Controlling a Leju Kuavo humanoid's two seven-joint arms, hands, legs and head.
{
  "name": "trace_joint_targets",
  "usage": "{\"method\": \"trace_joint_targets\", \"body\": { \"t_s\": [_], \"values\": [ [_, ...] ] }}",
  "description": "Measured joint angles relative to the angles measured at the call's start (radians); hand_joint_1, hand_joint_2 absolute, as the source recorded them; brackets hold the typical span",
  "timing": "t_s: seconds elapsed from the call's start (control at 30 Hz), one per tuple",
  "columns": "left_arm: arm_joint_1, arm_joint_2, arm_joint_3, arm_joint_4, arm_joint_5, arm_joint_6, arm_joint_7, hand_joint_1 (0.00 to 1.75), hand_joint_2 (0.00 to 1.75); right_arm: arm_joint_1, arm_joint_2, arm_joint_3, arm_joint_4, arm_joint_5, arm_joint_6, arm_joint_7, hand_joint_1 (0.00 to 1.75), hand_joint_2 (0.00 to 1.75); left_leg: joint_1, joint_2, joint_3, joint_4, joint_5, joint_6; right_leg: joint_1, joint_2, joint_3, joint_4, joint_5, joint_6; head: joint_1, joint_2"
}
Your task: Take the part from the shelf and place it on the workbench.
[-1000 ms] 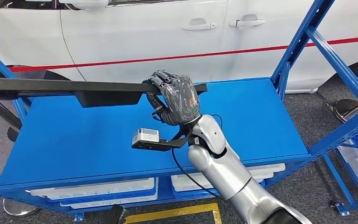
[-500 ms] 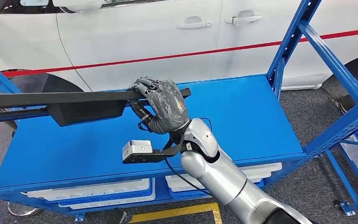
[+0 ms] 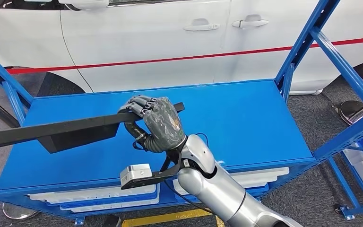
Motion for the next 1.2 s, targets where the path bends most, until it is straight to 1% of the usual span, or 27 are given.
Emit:
{"method": "trace_joint_targets", "body": {
  "t_s": [0.03, 0.07, 0.1, 0.13, 0.2, 0.23, 0.33, 0.37, 0.43, 0.5, 0.53, 0.57, 0.6, 0.7, 0.73, 0.77, 0.83, 0.87, 0.9, 0.93, 1.0, 1.03, 1.07, 1.1, 1.13, 1.17, 1.2],
  "values": [
    [0.003, 0.002, 0.0, 0.0, -0.001, 0.002, 0.003, 0.0, 1.75, 0.01, -0.001, 0.003, 0.0, -0.002, 0.0, 0.0, 1.75, 1.75, 0.0, 0.0, 0.0, 0.001, -0.001, 0.0, -0.001, 0.0, -0.021, 0.04, -0.009, 0.002, 0.0, 0.0],
    [0.006, 0.003, 0.001, 0.0, -0.001, 0.004, 0.005, 0.0, 1.75, 0.017, -0.001, 0.007, 0.0, -0.003, 0.0, 0.0, 1.75, 1.75, 0.0, -0.001, -0.001, 0.004, -0.002, 0.0, -0.003, 0.0, -0.025, 0.045, 0.001, 0.003, 0.0, 0.0],
    [0.008, 0.004, 0.002, 0.0, -0.001, 0.004, 0.006, 0.0, 1.75, 0.022, -0.002, 0.01, -0.001, -0.005, 0.0, 0.0, 1.75, 1.75, 0.0, -0.001, -0.001, 0.007, -0.004, -0.002, -0.005, -0.001, -0.009, 0.011, 0.03, 0.003, 0.0, 0.0],
    [0.009, 0.004, 0.002, 0.0, 0.0, 0.005, 0.007, 0.0, 1.75, 0.024, -0.002, 0.013, -0.003, -0.005, 0.0, 0.0, 1.75, 1.75, 0.0, -0.002, -0.001, 0.011, -0.007, -0.004, -0.006, -0.001, 0.023, -0.053, 0.067, 0.002, 0.0, 0.0],
    [0.01, 0.004, 0.004, 0.0, 0.001, 0.005, 0.007, 0.0, 1.75, 0.026, -0.001, 0.02, -0.007, -0.006, -0.001, 0.0, 1.75, 1.75, -0.002, -0.004, -0.003, 0.023, -0.015, -0.013, -0.005, -0.001, 0.08, -0.169, 0.111, -0.004, 0.0, 0.0],
    [0.01, 0.004, 0.005, 0.0, 0.002, 0.005, 0.008, 0.0, 1.75, 0.026, -0.001, 0.023, -0.009, -0.007, -0.001, 0.0, 1.75, 1.75, -0.003, -0.004, -0.005, 0.027, -0.017, -0.018, -0.003, 0.0, 0.093, -0.198, 0.118, -0.008, 0.0, 0.0],
    [0.012, 0.006, 0.006, 0.0, -0.003, 0.008, 0.027, 0.0, 1.75, 0.031, 0.002, 0.031, -0.01, -0.018, -0.007, -0.006, 1.75, 1.75, -0.002, -0.004, -0.009, 0.032, -0.016, -0.033, 0.0, 0.002, 0.094, -0.207, 0.124, -0.022, 0.0, 0.0],
    [0.012, 0.008, 0.006, 0.0, -0.007, 0.008, 0.037, 0.0, 1.75, 0.032, 0.005, 0.035, -0.01, -0.024, -0.012, -0.012, 1.75, 1.75, -0.001, -0.004, -0.012, 0.041, -0.026, -0.037, -0.002, 0.001, 0.094, -0.21, 0.129, -0.029, 0.0, 0.0],
    [0.013, 0.01, 0.006, 0.0, -0.011, 0.005, 0.049, 0.0, 1.75, 0.035, 0.014, 0.046, -0.011, -0.036, -0.025, -0.024, 1.75, 1.75, 0.002, -0.004, -0.038, 0.111, -0.084, -0.047, -0.007, -0.002, 0.091, -0.217, 0.137, -0.04, 0.0, 0.0],
    [0.015, 0.01, 0.006, 0.0, -0.009, -0.002, 0.051, 0.0, 1.75, 0.038, 0.021, 0.059, -0.012, -0.042, -0.032, -0.031, 1.75, 1.75, 0.004, -0.003, -0.083, 0.239, -0.157, -0.056, -0.006, -0.005, 0.083, -0.216, 0.142, -0.045, -0.001, 0.0],
    [0.016, 0.01, 0.006, 0.0, -0.007, -0.005, 0.051, 0.0, 1.75, 0.041, 0.022, 0.065, -0.012, -0.043, -0.033, -0.032, 1.75, 1.75, 0.004, -0.003, -0.098, 0.289, -0.178, -0.059, -0.005, -0.006, 0.078, -0.215, 0.144, -0.045, 0.0, 0.0],
    [0.018, 0.01, 0.007, 0.0, -0.006, -0.007, 0.052, 0.0, 1.75, 0.044, 0.022, 0.071, -0.011, -0.043, -0.033, -0.033, 1.75, 1.75, 0.004, -0.003, -0.096, 0.303, -0.18, -0.059, -0.005, -0.007, 0.074, -0.213, 0.146, -0.045, 0.0, 0.0],
    [0.02, 0.01, 0.007, 0.0, -0.004, -0.008, 0.053, 0.0, 1.75, 0.047, 0.022, 0.078, -0.011, -0.044, -0.032, -0.034, 1.75, 1.75, 0.004, -0.003, -0.075, 0.276, -0.164, -0.058, -0.005, -0.007, 0.069, -0.211, 0.149, -0.044, -0.001, 0.0],
    [0.021, 0.01, 0.009, 0.0, -0.002, -0.012, 0.054, 0.0, 1.75, 0.051, 0.026, 0.095, -0.014, -0.046, -0.032, -0.036, 1.75, 1.75, 0.001, -0.003, 0.047, 0.07, -0.092, -0.046, -0.004, -0.005, 0.058, -0.208, 0.161, -0.034, 0.0, 0.0],
    [0.02, 0.009, 0.011, 0.0, -0.002, -0.013, 0.054, 0.0, 1.75, 0.051, 0.028, 0.1, -0.016, -0.046, -0.032, -0.036, 1.75, 1.75, -0.001, -0.004, 0.068, 0.028, -0.082, -0.042, -0.003, -0.004, 0.057, -0.209, 0.165, -0.029, 0.0, 0.0],
    [0.02, 0.009, 0.012, 0.0, -0.001, -0.014, 0.053, 0.0, 1.75, 0.051, 0.029, 0.103, -0.017, -0.047, -0.032, -0.036, 1.75, 1.75, -0.004, -0.004, 0.073, 0.013, -0.08, -0.038, -0.003, -0.005, 0.056, -0.21, 0.17, -0.022, 0.0, 0.0],
    [0.023, 0.009, 0.015, 0.0, -0.001, -0.014, 0.052, 0.0, 1.75, 0.051, 0.031, 0.109, -0.018, -0.047, -0.031, -0.036, 1.75, 1.75, -0.005, -0.004, 0.068, 0.01, -0.065, -0.028, -0.002, -0.005, 0.055, -0.214, 0.179, -0.009, 0.0, 0.0],
    [0.024, 0.009, 0.016, 0.0, -0.002, -0.015, 0.052, 0.0, 1.75, 0.051, 0.031, 0.11, -0.019, -0.047, -0.031, -0.036, 1.75, 1.75, -0.003, -0.002, 0.064, 0.007, -0.055, -0.02, -0.003, -0.004, 0.051, -0.21, 0.172, -0.004, 0.0, 0.0],
    [0.025, 0.008, 0.016, 0.001, -0.003, -0.014, 0.052, 0.0, 1.75, 0.051, 0.03, 0.111, -0.019, -0.047, -0.03, -0.036, 1.75, 1.75, -0.001, 0.001, 0.058, 0.003, -0.044, -0.011, -0.003, -0.003, 0.042, -0.194, 0.15, 0.0, 0.0, 0.0],
    [0.024, 0.008, 0.017, 0.001, -0.004, -0.014, 0.053, 0.0, 1.75, 0.051, 0.03, 0.111, -0.02, -0.048, -0.03, -0.035, 1.75, 1.75, 0.001, 0.003, 0.048, 0.0, -0.033, -0.003, -0.003, -0.002, 0.027, -0.158, 0.111, 0.003, 0.0, 0.0],
    [0.023, 0.008, 0.018, 0.001, -0.008, -0.013, 0.054, 0.0, 1.75, 0.051, 0.028, 0.113, -0.022, -0.048, -0.03, -0.035, 1.75, 1.75, -0.001, 0.006, 0.023, 0.002, -0.015, 0.005, -0.005, -0.002, -0.01, -0.038, 0.016, 0.007, 0.0, 0.0],
    [0.024, 0.008, 0.019, 0.001, -0.009, -0.013, 0.054, 0.0, 1.75, 0.052, 0.025, 0.114, -0.022, -0.048, -0.03, -0.035, 1.75, 1.75, -0.003, 0.007, 0.009, 0.004, -0.007, 0.005, -0.005, -0.002, -0.022, 0.019, -0.012, 0.008, 0.0, 0.0],
    [0.024, 0.008, 0.02, 0.001, -0.01, -0.013, 0.054, 0.0, 1.75, 0.052, 0.023, 0.115, -0.021, -0.048, -0.03, -0.035, 1.75, 1.75, -0.004, 0.007, -0.004, 0.007, 0.001, 0.005, -0.005, -0.002, -0.021, 0.052, -0.019, 0.009, 0.0, 0.0],
    [0.024, 0.007, 0.02, 0.001, -0.011, -0.013, 0.055, 0.0, 1.75, 0.052, 0.021, 0.116, -0.021, -0.048, -0.03, -0.035, 1.75, 1.75, -0.005, 0.008, -0.017, 0.011, 0.007, 0.004, -0.005, -0.002, -0.004, 0.052, -0.005, 0.009, 0.0, 0.0],
    [0.024, 0.007, 0.02, 0.001, -0.012, -0.013, 0.055, 0.0, 1.75, 0.052, 0.02, 0.117, -0.021, -0.048, -0.03, -0.034, 1.75, 1.75, -0.006, 0.008, -0.029, 0.016, 0.014, 0.003, -0.004, -0.002, 0.032, 0.015, 0.021, 0.005, 0.0, 0.0],
    [0.024, 0.007, 0.02, 0.001, -0.015, -0.014, 0.055, 0.0, 1.75, 0.051, 0.019, 0.117, -0.022, -0.047, -0.03, -0.033, 1.75, 1.75, -0.006, 0.008, -0.04, 0.021, 0.019, 0.0, -0.003, -0.002, 0.08, -0.045, 0.044, 0.0, 0.0, 0.0],
    [0.023, 0.005, 0.02, 0.001, -0.017, -0.015, 0.055, 0.0, 1.75, 0.051, 0.019, 0.118, -0.022, -0.045, -0.03, -0.031, 1.75, 1.75, -0.009, 0.007, -0.05, 0.027, 0.023, -0.003, 0.0, -0.002, 0.13, -0.116, 0.052, -0.007, 0.0, 0.0]
  ]
}}
